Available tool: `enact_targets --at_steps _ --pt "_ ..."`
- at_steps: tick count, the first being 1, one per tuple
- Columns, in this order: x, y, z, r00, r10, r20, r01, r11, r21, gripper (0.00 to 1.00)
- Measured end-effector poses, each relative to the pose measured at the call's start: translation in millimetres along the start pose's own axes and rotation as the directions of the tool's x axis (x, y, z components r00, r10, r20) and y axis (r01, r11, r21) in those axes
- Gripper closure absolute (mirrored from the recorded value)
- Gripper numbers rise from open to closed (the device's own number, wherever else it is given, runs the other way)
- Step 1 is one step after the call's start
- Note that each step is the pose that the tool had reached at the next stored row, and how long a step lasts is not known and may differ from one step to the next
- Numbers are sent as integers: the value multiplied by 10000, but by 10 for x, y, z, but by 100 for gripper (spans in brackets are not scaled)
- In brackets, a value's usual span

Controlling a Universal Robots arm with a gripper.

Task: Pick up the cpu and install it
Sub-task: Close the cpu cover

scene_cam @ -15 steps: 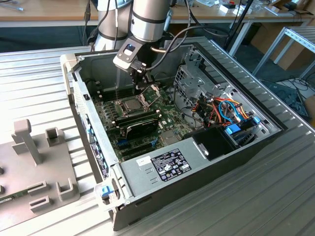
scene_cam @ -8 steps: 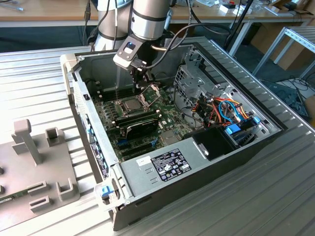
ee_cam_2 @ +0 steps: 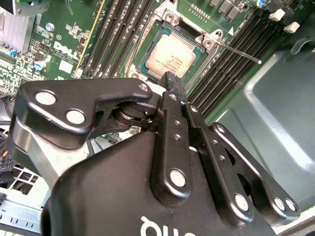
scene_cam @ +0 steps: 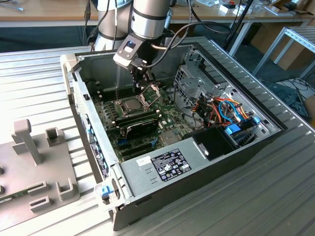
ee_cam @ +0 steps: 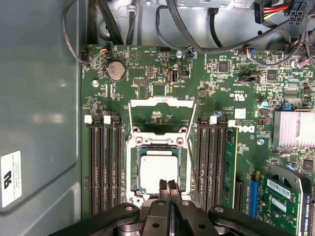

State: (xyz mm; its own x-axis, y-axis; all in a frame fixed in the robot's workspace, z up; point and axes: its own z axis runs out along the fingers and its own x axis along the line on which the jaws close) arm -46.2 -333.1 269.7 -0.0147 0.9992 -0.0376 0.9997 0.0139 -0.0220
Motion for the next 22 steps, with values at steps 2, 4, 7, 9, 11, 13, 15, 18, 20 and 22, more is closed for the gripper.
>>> enact_targets --at_steps 2,4,7,9,11,13,15,18,20,22 --pt "0 0 -12 10000 0 0 0 10000 0 89" --pt "0 0 -20 10000 0 -2 0 10000 -1 89" --pt "-1 0 -24 10000 0 0 0 10000 0 89" --pt "-1 0 -24 10000 0 -1 0 10000 0 89" --pt "-1 0 -24 10000 0 -1 0 10000 0 89" --pt "-1 -1 -25 10000 0 0 0 10000 0 89" --pt "-1 1 -25 10000 -1 0 1 10000 0 89" --pt "-1 31 -26 10000 -1 1 1 10000 0 89" --pt "-2 37 -26 10000 1 0 -1 10000 0 89" --pt "-1 38 -26 10000 1 0 -1 10000 0 89"
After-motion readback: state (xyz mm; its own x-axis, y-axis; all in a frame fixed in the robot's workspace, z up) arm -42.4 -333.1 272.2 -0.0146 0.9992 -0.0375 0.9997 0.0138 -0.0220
